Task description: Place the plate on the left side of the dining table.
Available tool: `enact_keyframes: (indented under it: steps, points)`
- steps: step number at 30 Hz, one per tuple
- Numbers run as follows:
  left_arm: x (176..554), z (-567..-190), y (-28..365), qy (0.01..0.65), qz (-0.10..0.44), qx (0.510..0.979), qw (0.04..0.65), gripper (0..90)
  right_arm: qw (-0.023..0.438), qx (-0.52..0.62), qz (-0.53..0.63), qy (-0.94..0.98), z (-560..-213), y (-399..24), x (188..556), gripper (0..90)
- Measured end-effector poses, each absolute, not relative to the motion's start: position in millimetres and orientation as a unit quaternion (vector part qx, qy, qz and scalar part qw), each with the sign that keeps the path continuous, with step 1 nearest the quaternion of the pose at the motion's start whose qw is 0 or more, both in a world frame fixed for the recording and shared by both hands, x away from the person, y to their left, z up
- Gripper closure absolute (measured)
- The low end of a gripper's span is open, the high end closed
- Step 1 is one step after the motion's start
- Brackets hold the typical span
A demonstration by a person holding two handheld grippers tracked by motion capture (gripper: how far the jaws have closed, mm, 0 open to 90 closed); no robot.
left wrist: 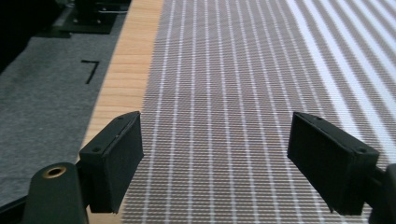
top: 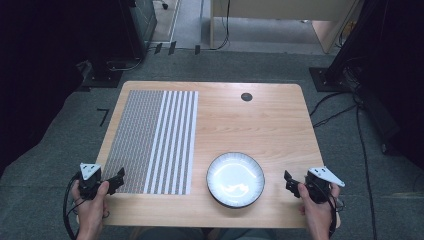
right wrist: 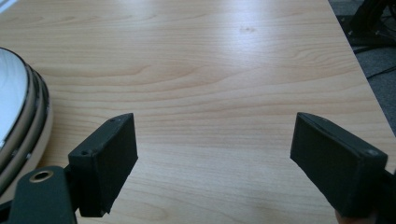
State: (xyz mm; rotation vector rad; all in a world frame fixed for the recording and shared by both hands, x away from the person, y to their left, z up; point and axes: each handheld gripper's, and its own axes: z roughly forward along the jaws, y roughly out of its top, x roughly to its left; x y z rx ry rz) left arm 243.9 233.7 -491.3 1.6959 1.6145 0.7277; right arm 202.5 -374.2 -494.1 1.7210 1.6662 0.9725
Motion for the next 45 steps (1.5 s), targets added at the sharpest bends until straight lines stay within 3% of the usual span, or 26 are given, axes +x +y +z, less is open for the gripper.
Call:
enact_keyframes:
  steps: [21,23,45]
  points:
    - [247.6,-469.0,166.1,0.565,0.248,0.689,0.382,16.0,0.262,0.635,0.398,0.609,-479.8,-349.3,205.3,17.7]
    - [248.3,-468.1,160.3,0.562,0.246,0.691,0.383,15.7,0.274,0.645,0.392,0.596,-477.1,-346.8,205.3,21.8]
    - [252.1,-464.1,91.5,0.516,0.213,0.722,0.408,15.7,0.278,0.627,0.395,0.611,-473.3,-324.1,202.2,28.4]
